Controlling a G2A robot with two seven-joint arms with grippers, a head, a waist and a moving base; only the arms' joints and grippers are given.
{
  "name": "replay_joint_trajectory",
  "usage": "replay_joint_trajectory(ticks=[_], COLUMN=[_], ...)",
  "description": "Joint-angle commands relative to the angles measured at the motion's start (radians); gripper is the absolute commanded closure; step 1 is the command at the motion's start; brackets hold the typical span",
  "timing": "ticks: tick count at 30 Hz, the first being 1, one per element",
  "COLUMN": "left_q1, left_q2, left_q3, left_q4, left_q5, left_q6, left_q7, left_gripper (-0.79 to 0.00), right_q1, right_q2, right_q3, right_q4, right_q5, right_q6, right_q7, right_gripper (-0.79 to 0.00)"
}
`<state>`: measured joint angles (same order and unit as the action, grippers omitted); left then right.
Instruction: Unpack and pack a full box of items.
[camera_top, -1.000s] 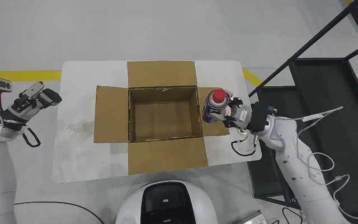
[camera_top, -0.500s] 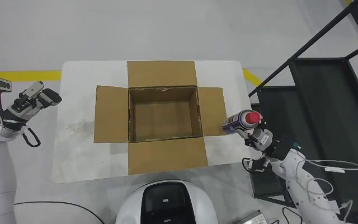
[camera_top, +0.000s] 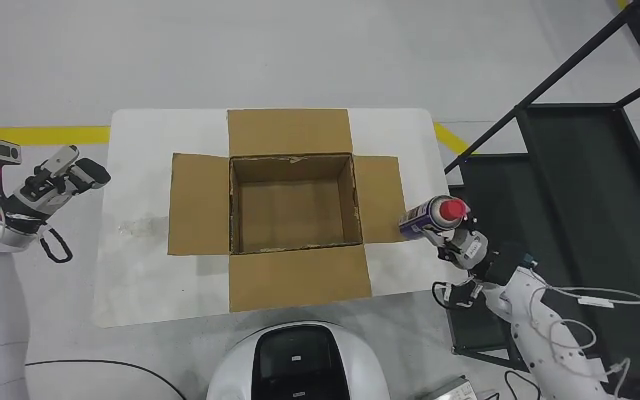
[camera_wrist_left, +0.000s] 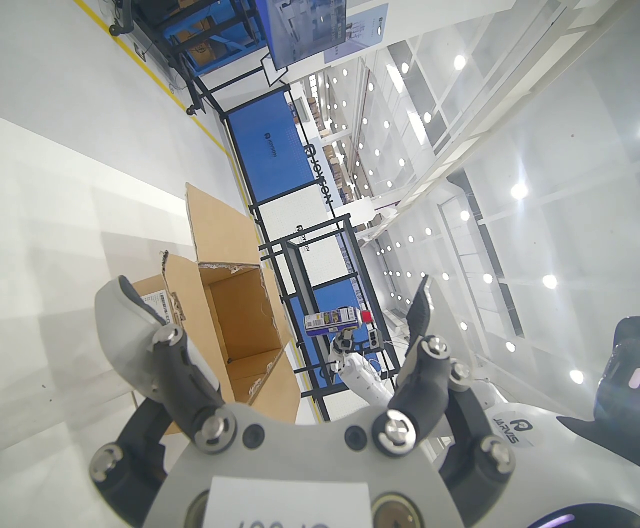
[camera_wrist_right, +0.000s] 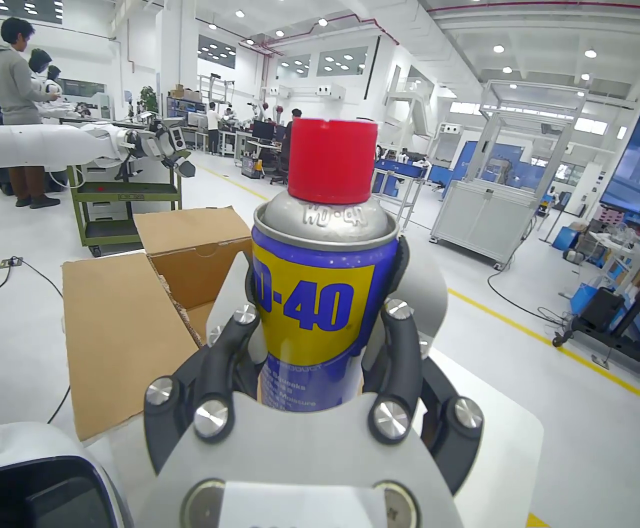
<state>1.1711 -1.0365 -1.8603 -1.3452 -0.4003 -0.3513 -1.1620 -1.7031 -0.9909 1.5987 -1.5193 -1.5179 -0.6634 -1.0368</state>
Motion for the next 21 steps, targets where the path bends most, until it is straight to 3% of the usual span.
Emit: replay_joint_trajectory(ticks=[1, 9, 15, 21], left_q1=[0.0, 0.0, 0.0, 0.0], left_q2=[0.0, 0.0, 0.0, 0.0], left_q3=[0.0, 0.0, 0.0, 0.0], left_q4=[0.0, 0.0, 0.0, 0.0], left_q5=[0.0, 0.0, 0.0, 0.0], left_q6=[0.0, 0.0, 0.0, 0.0], left_q7=[0.0, 0.0, 0.0, 0.0], left_gripper=[-0.785, -0.785, -0.785, -0.785], right_q1=[-0.015, -0.011, 0.145, 0.289], right_q2=[-0.001, -0.025, -0.057, -0.09], right_q3=[0.005, -0.079, -0.193, -0.294], right_q4=[0.046, 0.33, 0.583, 0.767], right_q5=[0.008, 0.028, 0.024, 0.057], right_q6=[0.016, 0.132, 0.172, 0.184], right_q7=[-0.02, -0.199, -0.29, -0.304], right_gripper=[0.0, 0.0, 0.0, 0.0])
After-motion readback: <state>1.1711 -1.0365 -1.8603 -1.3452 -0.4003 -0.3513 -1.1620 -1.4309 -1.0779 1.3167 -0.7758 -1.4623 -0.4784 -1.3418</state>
